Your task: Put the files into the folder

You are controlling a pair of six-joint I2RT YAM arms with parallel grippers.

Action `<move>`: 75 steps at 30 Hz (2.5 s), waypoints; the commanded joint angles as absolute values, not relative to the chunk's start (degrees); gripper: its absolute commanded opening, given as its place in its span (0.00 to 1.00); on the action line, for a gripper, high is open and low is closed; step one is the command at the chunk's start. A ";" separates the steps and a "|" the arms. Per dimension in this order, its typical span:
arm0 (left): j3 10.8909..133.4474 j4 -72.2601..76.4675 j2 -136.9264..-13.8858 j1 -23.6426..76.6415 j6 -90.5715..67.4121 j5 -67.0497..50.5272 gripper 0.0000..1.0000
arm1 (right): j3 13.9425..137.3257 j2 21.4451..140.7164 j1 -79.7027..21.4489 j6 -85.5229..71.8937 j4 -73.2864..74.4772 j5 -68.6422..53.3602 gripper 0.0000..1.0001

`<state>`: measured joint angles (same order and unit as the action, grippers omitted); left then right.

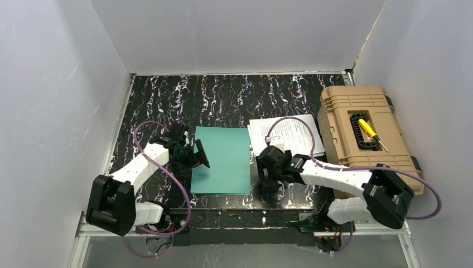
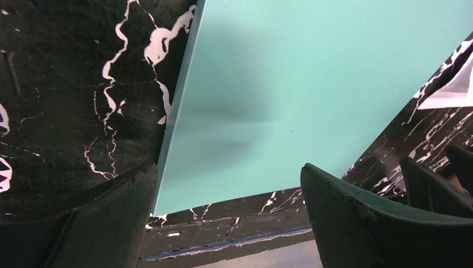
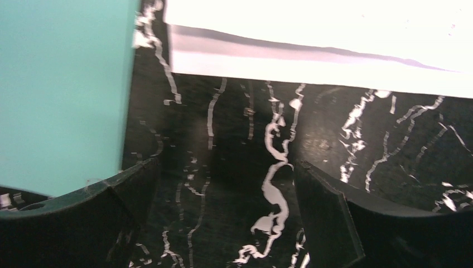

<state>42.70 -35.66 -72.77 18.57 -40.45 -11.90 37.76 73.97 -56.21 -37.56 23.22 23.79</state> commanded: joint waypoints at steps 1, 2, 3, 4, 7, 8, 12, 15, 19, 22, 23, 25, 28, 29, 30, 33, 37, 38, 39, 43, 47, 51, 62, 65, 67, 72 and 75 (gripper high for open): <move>41.67 -36.65 -70.84 18.70 -39.51 -14.96 0.98 | 39.92 77.19 -54.19 -37.74 24.12 27.33 0.99; 41.58 -36.45 -70.84 18.71 -39.47 -15.19 0.98 | 40.09 78.02 -53.60 -37.60 23.63 27.04 0.99; 41.45 -36.32 -70.84 18.72 -39.46 -15.50 0.98 | 40.28 79.04 -52.93 -37.38 23.43 26.79 0.99; 41.22 -36.10 -70.84 18.72 -39.46 -15.78 0.98 | 40.41 79.93 -52.33 -37.09 23.00 26.65 0.99; 40.44 -35.45 -70.92 18.70 -39.46 -16.40 0.98 | 40.94 82.03 -50.25 -36.09 21.27 25.94 0.99; 40.09 -35.36 -71.05 18.71 -39.39 -16.37 0.98 | 41.06 82.61 -49.33 -35.73 20.58 25.56 0.99; 39.17 -34.80 -71.36 18.71 -39.36 -16.63 0.98 | 41.82 85.15 -45.13 -34.00 17.54 23.64 0.99; 38.88 -34.57 -71.54 18.69 -39.37 -16.94 0.98 | 42.82 87.54 -41.59 -32.78 14.84 21.69 0.99; 38.84 -34.30 -71.54 18.67 -39.36 -17.25 0.98 | 46.13 92.21 -37.84 -31.25 12.74 19.59 0.99; 38.85 -34.44 -71.63 18.70 -39.21 -17.15 0.98 | 48.90 95.79 -35.17 -30.63 11.53 18.57 0.99; 38.80 -34.39 -71.70 18.72 -39.18 -17.22 0.98 | 49.94 97.01 -34.39 -30.40 11.27 18.67 0.99; 38.76 -34.30 -71.78 18.72 -39.20 -17.30 0.98 | 52.09 99.47 -32.78 -29.96 10.98 18.32 0.98; 38.52 -34.28 -71.70 18.71 -39.20 -17.62 0.98 | 56.04 103.35 -30.62 -29.26 10.90 17.82 0.99; 38.43 -34.33 -71.64 18.70 -39.18 -17.77 0.98 | 57.26 104.45 -29.93 -29.00 10.77 17.43 0.99; 38.33 -34.28 -71.63 18.72 -39.20 -17.82 0.98 | 58.47 105.41 -29.34 -28.81 10.78 17.11 0.99; 38.15 -34.28 -71.54 18.65 -39.27 -17.92 0.98 | 62.80 108.57 -27.65 -28.05 11.28 16.06 0.99; 37.97 -33.59 -72.08 18.80 -39.35 -18.25 0.98 | 68.46 112.25 -26.75 -26.91 13.85 15.53 0.99; 37.97 -33.29 -72.41 18.84 -39.31 -18.59 0.98 | 69.07 112.34 -26.65 -26.81 14.15 15.10 0.99; 38.03 -33.02 -72.73 18.99 -39.31 -18.69 0.98 | 69.16 111.90 -26.69 -26.81 14.11 14.40 0.99; 38.76 -31.61 -74.73 20.37 -39.59 -18.90 0.98 | 67.99 108.88 -26.67 -26.56 14.23 11.23 0.99; 40.27 -30.29 -77.89 23.71 -40.87 -18.61 0.98 | 64.72 103.41 -26.76 -26.39 14.28 7.95 0.99; 42.00 -28.32 -80.38 27.50 -43.09 -17.47 0.97 | 61.31 97.19 -26.80 -26.21 15.20 6.16 0.99; 48.77 -23.94 -90.05 34.19 -46.12 -15.96 0.96 | 53.81 79.07 -27.09 -25.75 20.04 2.20 0.99; 50.18 -23.82 -91.31 35.57 -46.93 -15.18 0.96 | 53.08 75.58 -27.16 -25.67 21.42 1.94 0.99; 50.10 -23.82 -90.82 36.14 -47.74 -14.76 0.95 | 52.79 73.96 -27.16 -25.57 22.08 1.28 0.99; 44.43 -25.19 -83.84 36.30 -50.92 -9.51 0.95 | 51.22 71.21 -27.24 -26.46 21.53 -3.05 0.99; 39.45 -24.37 -78.97 36.30 -54.20 -7.15 0.95 | 49.96 70.75 -27.92 -26.89 20.37 -5.17 0.99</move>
<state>45.32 -22.74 -85.01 36.14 -49.95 -13.30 51.75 72.05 -27.09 -26.55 21.04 -0.91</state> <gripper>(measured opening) 0.951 0.985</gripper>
